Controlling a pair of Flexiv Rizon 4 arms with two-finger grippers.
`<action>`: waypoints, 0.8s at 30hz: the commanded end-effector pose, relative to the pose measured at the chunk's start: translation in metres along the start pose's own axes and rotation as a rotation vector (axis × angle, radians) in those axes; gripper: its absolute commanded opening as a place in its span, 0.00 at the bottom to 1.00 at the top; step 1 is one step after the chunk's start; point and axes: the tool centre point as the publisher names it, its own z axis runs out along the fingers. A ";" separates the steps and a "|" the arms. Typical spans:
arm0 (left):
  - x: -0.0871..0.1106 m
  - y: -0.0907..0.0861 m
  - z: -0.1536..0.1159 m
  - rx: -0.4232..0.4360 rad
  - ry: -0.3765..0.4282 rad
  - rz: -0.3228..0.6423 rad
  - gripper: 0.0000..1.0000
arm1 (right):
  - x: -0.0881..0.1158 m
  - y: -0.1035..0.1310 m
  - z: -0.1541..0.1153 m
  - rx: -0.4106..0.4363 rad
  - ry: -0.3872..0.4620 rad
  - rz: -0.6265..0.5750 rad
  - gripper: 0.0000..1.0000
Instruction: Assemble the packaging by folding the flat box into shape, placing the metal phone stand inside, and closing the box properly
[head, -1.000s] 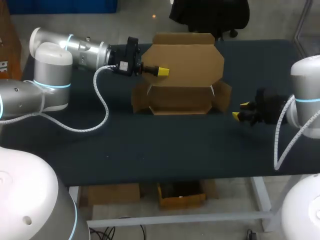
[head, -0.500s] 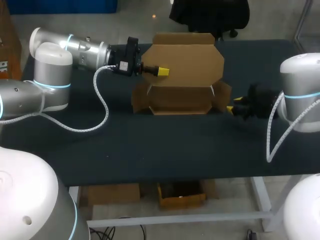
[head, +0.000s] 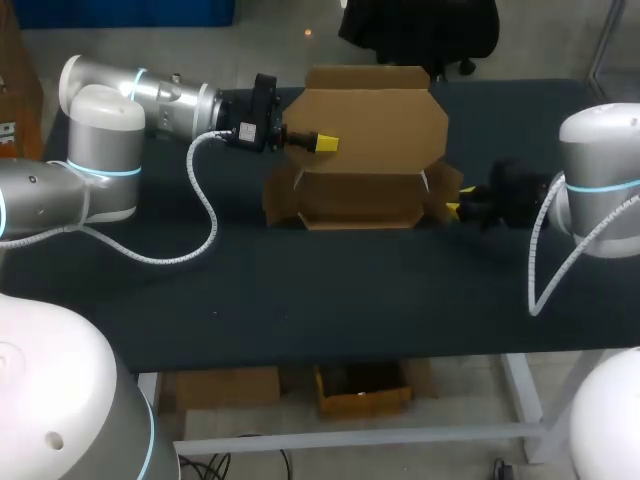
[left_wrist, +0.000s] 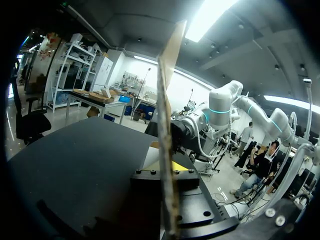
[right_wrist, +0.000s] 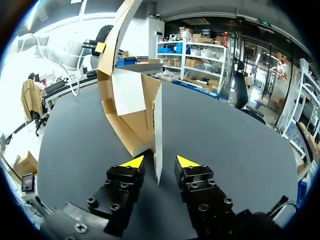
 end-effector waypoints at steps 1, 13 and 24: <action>-0.001 0.003 0.001 -0.001 0.001 0.000 0.00 | 0.000 0.001 0.006 -0.007 0.000 -0.001 0.31; -0.001 0.003 0.001 -0.001 0.001 0.000 0.00 | 0.004 0.005 0.017 -0.007 0.004 0.020 0.00; -0.001 0.003 0.001 -0.001 0.001 0.000 0.00 | 0.017 0.009 0.018 -0.009 -0.031 0.047 0.00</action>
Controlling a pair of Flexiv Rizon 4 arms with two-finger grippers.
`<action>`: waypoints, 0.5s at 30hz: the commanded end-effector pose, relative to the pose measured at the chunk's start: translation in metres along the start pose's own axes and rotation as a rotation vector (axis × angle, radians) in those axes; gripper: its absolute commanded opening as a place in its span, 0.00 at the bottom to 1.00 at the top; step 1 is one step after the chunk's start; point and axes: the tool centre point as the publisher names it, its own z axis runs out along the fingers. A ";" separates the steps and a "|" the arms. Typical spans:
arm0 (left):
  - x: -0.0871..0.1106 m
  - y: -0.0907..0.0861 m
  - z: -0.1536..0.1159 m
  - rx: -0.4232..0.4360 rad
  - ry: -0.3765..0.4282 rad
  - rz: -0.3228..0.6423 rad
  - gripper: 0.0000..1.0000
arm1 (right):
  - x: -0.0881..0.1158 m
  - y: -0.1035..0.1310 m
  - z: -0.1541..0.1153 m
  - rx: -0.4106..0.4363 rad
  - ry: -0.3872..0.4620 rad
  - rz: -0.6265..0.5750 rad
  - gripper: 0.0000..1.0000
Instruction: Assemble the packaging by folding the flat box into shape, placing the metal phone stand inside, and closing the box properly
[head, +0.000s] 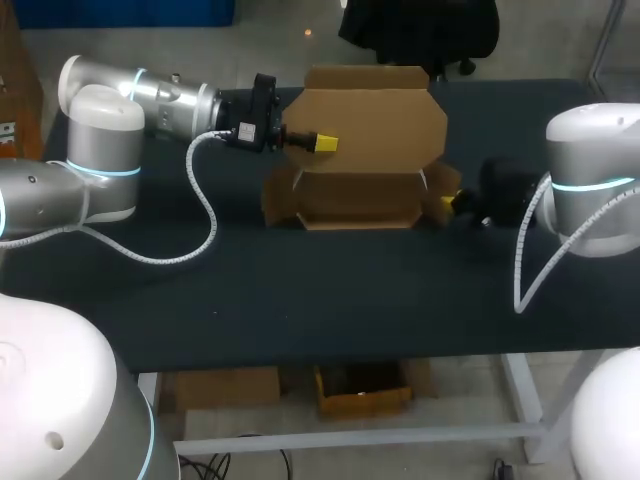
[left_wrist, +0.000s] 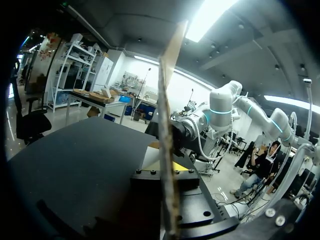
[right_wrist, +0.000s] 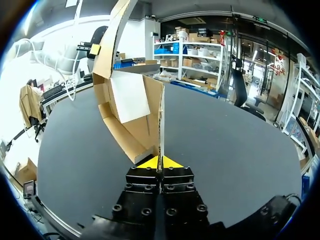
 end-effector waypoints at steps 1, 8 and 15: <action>-0.001 0.003 0.002 -0.002 0.002 0.000 0.00 | 0.010 0.003 0.005 -0.001 -0.023 0.006 0.00; -0.001 0.003 0.002 -0.002 0.002 0.000 0.00 | 0.016 0.003 0.007 0.000 -0.053 0.036 0.00; -0.001 0.003 0.002 -0.002 0.002 0.000 0.00 | 0.021 0.003 0.008 -0.003 -0.072 0.067 0.05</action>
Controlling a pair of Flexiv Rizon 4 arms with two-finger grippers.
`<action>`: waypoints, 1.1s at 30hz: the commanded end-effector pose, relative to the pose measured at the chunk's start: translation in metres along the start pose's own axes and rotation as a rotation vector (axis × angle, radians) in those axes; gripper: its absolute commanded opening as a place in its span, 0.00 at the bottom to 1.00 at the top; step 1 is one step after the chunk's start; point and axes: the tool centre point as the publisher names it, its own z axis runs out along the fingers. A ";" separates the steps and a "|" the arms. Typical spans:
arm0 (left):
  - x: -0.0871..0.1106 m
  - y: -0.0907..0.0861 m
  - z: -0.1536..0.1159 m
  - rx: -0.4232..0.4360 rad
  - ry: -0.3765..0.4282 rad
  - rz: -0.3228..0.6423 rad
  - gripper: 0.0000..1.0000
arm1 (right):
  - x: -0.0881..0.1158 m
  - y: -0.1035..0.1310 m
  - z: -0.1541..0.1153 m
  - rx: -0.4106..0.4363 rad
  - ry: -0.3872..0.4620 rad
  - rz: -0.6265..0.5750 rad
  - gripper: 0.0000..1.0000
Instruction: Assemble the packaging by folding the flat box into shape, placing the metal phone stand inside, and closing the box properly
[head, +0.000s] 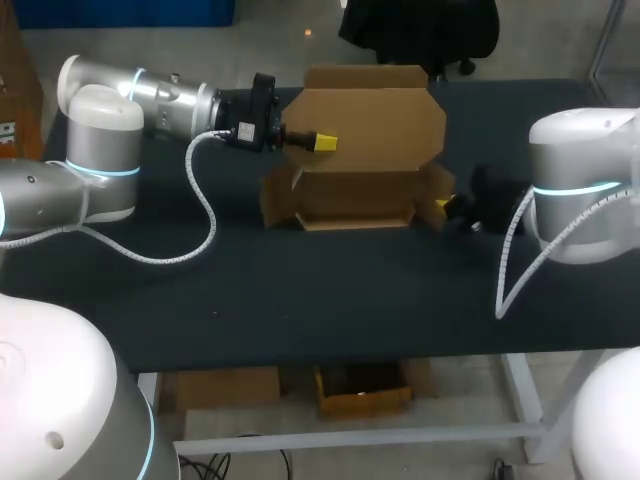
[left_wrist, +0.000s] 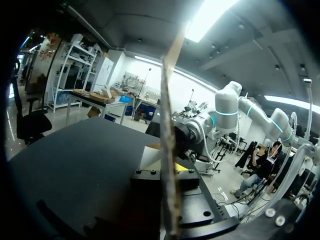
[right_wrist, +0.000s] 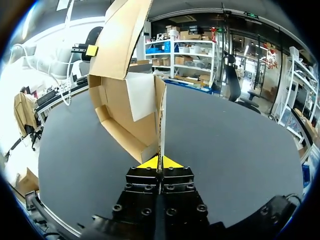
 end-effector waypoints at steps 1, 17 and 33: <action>-0.001 0.003 0.003 -0.002 0.003 0.000 0.00 | 0.008 0.001 0.006 -0.009 -0.020 0.007 0.09; -0.001 0.003 0.003 -0.002 0.003 0.000 0.00 | 0.024 0.001 0.006 -0.013 -0.053 0.048 0.21; -0.001 0.003 0.003 -0.002 0.003 0.000 0.00 | 0.050 0.005 0.009 -0.022 -0.064 0.065 0.24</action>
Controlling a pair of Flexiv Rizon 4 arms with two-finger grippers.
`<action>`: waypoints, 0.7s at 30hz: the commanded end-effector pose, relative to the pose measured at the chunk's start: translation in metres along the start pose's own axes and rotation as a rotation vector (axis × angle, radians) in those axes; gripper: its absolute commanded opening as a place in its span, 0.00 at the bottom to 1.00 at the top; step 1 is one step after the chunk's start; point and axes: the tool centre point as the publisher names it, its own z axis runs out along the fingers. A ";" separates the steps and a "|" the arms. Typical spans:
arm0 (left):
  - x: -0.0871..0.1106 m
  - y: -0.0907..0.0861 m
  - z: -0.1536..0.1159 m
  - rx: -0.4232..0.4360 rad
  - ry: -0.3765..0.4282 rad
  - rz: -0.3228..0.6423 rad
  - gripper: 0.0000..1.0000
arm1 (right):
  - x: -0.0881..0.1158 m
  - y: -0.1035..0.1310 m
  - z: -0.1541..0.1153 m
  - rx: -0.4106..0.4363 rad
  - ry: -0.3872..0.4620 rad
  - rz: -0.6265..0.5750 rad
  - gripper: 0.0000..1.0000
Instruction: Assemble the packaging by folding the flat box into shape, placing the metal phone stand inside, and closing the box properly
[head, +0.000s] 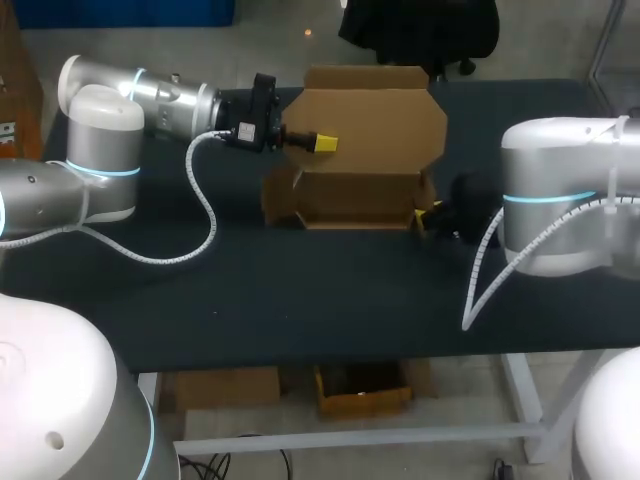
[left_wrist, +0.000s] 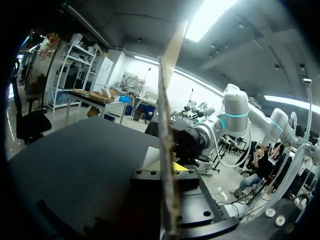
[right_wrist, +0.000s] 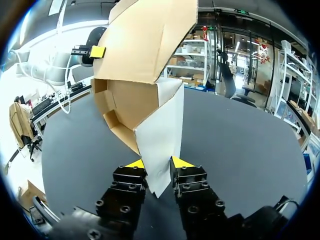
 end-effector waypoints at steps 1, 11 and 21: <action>-0.001 0.003 0.002 -0.001 0.002 0.000 0.00 | 0.010 -0.001 0.004 -0.010 -0.018 0.000 0.24; -0.001 0.003 0.002 -0.001 0.002 0.000 0.00 | 0.025 -0.002 0.002 -0.009 -0.028 0.008 0.33; -0.001 0.003 0.002 -0.001 0.002 0.000 0.00 | 0.037 -0.005 -0.004 -0.010 -0.035 0.023 0.35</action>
